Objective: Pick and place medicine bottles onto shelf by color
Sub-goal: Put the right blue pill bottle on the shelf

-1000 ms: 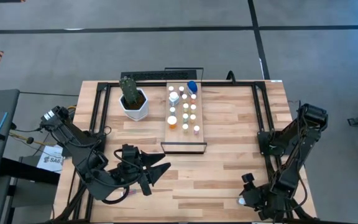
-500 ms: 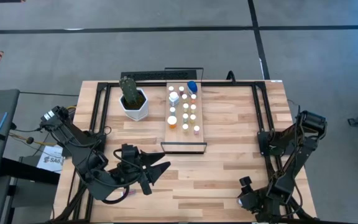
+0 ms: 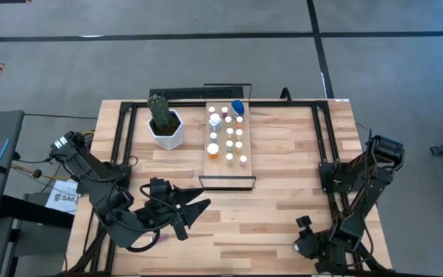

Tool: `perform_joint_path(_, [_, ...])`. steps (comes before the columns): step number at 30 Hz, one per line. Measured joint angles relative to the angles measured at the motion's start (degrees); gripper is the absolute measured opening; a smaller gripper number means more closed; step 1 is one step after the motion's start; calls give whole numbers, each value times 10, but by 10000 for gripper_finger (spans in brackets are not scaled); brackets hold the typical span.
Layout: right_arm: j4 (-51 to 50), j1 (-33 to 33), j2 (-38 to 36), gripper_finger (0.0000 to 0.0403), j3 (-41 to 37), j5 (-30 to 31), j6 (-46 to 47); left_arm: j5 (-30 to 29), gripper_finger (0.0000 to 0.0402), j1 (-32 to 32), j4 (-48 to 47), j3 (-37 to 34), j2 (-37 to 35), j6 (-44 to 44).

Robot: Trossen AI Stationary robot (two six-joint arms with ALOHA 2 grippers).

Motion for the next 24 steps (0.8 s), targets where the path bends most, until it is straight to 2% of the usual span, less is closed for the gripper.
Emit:
perform_joint_path(6, [-1, -5, 0, 118, 0, 10, 0, -3, 265, 0, 0, 0, 0, 0])
perform_joint_path(13, [-35, -19, -17, 121, 0, 10, 3, -3, 265, 0, 0, 0, 0, 0])
perform_joint_path(19, [-194, -83, -120, 122, 1, 33, -3, -3, 265, 0, 0, 0, 0, 0])
perform_joint_path(24, [-288, -175, -246, 122, 1, 78, -56, -3, 265, 0, 0, 0, 0, 0])
